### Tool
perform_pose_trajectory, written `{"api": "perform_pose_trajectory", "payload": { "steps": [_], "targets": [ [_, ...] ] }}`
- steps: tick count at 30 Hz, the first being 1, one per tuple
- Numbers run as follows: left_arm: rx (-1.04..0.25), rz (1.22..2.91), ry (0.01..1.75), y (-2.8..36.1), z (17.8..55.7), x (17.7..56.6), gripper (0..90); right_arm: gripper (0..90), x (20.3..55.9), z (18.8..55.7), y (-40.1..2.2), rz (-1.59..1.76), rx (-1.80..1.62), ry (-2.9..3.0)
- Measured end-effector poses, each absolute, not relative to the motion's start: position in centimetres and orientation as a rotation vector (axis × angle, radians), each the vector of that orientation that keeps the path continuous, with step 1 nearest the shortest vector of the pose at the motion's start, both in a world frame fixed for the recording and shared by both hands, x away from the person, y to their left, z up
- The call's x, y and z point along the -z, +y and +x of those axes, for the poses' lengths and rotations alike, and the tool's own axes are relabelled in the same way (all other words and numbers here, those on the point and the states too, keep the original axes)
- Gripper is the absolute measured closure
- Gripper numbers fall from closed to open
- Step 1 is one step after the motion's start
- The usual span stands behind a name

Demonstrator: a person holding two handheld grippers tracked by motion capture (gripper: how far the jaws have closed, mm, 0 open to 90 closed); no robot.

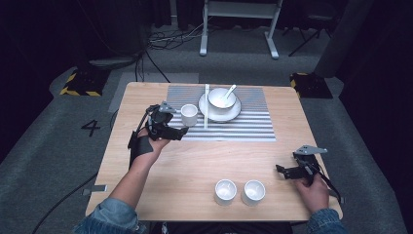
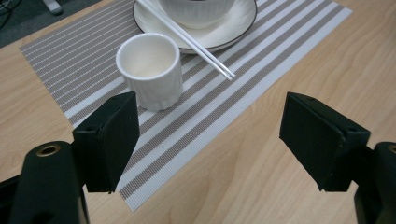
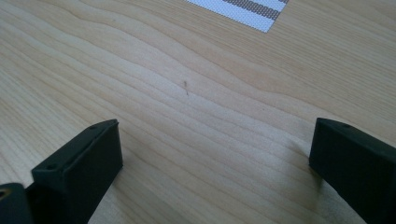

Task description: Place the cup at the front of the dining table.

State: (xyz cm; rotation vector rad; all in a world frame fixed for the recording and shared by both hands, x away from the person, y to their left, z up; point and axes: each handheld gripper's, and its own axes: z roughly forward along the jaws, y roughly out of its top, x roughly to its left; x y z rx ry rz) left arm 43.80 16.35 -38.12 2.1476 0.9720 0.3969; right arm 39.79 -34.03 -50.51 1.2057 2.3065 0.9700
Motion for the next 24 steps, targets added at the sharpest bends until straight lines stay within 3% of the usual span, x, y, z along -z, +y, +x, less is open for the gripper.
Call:
{"api": "perform_pose_trajectory", "payload": {
  "steps": [24],
  "targets": [
    [-0.469, 2.042, 1.026, 20.5, 37.7, 38.5, 16.6, 2.7, 50.5, 39.8, -34.0, 1.206, -0.970, 2.306]
  ]
}}
